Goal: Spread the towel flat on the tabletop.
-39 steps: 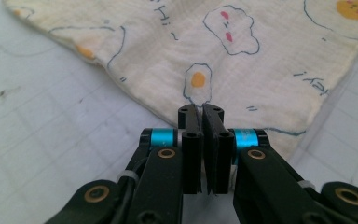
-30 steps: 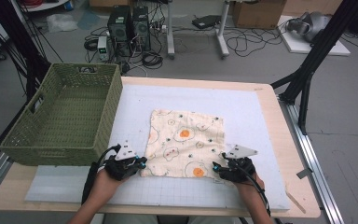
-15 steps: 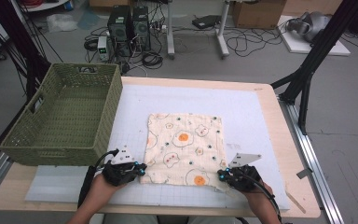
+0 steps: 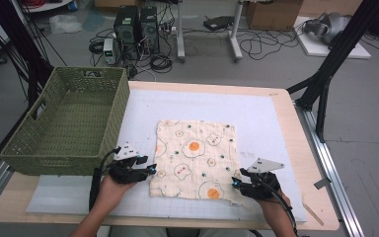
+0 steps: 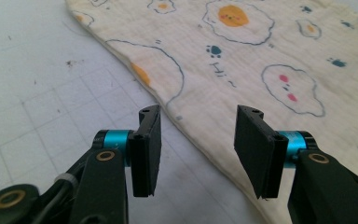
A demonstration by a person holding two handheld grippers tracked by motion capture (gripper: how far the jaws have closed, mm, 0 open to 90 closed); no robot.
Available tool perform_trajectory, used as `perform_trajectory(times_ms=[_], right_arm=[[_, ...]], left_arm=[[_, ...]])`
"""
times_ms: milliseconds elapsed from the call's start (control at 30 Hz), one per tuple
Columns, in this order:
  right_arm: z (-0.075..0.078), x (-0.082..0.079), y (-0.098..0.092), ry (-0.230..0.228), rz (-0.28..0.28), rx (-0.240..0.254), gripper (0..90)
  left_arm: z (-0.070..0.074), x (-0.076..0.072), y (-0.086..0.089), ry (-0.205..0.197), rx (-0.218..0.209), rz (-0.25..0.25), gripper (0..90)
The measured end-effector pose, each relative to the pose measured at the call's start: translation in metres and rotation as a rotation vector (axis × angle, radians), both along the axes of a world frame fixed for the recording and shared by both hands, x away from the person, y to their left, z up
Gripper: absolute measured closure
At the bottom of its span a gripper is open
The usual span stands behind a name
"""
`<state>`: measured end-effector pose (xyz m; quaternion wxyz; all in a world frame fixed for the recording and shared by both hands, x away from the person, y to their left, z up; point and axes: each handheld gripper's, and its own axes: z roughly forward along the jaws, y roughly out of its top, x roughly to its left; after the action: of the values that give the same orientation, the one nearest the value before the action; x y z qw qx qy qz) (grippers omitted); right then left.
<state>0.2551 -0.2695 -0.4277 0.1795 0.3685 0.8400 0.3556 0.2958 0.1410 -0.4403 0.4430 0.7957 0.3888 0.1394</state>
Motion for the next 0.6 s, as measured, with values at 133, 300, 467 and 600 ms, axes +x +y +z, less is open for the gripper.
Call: perform_trajectory(times_ms=[133, 300, 467, 600], right_arm=[[-0.004, 0.011, 0.002, -0.002, -0.06, -0.023, 51.7], [-0.014, 0.023, 0.004, 0.051, -0.098, -0.001, 64.2], [-0.013, 0.02, -0.001, 0.094, -0.07, 0.044, 85.7], [-0.009, 0.012, -0.003, 0.084, -0.062, -0.014, 86.0]], left_arm=[[-0.005, 0.011, -0.011, 0.008, 0.047, 0.007, 51.6], [-0.008, 0.009, -0.017, -0.009, 0.099, 0.01, 66.1], [-0.007, 0.002, -0.017, -0.012, 0.109, 0.001, 86.0], [-0.005, -0.002, -0.01, 0.018, 0.095, -0.01, 86.2]])
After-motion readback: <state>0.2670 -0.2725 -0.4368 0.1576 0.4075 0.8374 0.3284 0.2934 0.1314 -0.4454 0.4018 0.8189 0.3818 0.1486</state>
